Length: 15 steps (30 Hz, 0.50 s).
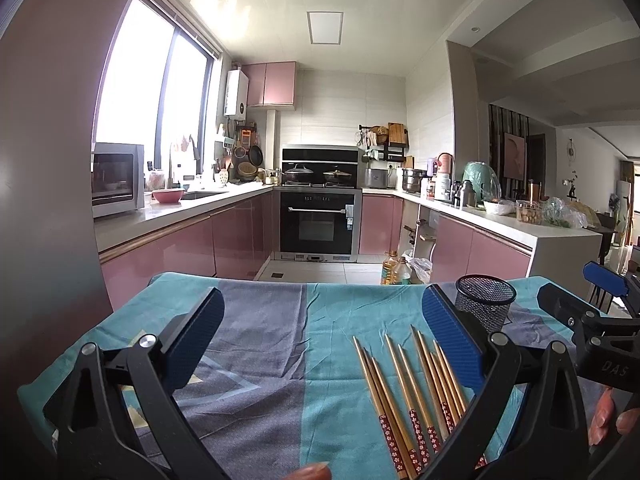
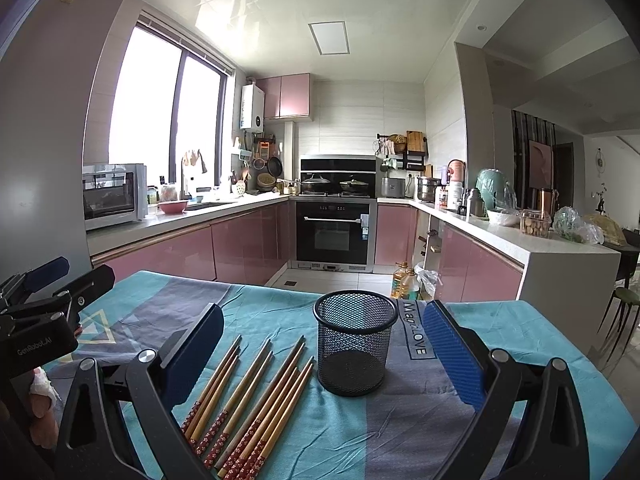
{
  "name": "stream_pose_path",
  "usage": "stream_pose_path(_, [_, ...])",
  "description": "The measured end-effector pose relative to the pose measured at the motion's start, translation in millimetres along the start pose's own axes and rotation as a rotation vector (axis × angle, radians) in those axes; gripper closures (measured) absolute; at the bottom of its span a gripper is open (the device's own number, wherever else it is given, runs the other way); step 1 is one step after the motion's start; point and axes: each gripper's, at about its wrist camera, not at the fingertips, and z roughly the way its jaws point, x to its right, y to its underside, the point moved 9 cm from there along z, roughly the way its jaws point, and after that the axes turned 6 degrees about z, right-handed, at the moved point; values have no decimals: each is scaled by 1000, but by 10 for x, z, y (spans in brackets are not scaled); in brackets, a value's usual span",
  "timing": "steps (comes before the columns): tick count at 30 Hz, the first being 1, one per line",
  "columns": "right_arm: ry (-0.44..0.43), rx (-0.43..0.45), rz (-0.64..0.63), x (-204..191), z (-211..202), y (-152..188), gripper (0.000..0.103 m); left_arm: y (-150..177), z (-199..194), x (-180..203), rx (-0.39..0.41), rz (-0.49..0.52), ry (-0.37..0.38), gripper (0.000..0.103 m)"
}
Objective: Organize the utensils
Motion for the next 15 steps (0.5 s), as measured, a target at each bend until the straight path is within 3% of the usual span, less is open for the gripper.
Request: stream_pose_path(15, [15, 18, -4, -8, -37, -36, 6, 8, -2, -9, -1, -4, 7, 5])
